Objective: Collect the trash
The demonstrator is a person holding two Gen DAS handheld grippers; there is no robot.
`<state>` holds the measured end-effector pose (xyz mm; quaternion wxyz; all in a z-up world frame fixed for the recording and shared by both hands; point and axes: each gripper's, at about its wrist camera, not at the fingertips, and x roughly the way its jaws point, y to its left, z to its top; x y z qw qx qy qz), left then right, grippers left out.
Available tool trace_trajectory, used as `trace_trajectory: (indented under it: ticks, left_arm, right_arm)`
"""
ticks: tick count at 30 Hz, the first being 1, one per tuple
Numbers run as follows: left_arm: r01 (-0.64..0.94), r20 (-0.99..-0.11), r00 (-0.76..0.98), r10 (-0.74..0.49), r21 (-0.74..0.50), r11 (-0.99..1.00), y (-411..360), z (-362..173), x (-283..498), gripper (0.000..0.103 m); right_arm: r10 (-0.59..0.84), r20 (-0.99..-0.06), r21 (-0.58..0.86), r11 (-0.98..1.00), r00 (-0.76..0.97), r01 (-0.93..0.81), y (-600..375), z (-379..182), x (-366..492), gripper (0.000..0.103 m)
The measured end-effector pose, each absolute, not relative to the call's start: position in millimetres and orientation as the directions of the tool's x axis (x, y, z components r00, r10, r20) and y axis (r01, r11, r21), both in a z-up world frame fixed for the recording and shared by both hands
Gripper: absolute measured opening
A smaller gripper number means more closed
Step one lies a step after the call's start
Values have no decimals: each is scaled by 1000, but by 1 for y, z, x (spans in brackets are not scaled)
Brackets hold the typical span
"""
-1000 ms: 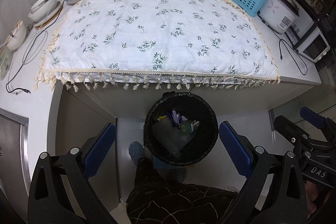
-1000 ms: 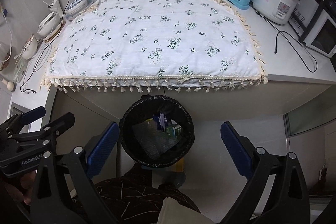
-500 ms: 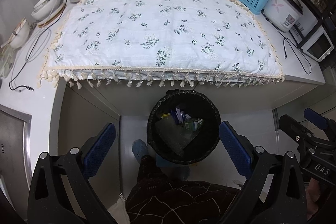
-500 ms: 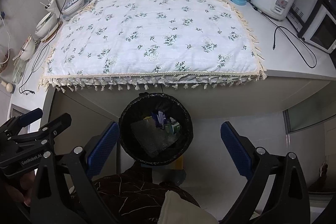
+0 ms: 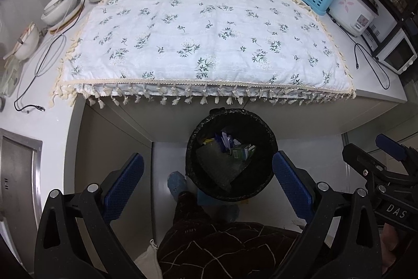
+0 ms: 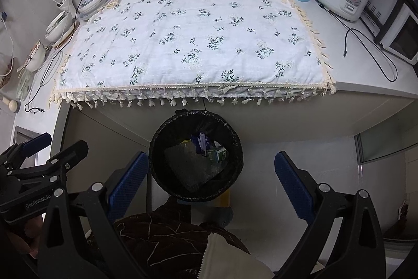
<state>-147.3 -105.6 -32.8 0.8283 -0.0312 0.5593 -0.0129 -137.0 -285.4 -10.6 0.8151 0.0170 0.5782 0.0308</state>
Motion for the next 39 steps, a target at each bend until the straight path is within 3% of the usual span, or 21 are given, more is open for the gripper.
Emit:
trace_trajectory:
  ticks: [39]
  left_arm:
    - [16, -924, 370, -96, -97, 995, -102, -32, -147, 97]
  right_arm:
    - [64, -943, 50, 997, 325, -51, -280, -11, -138, 93]
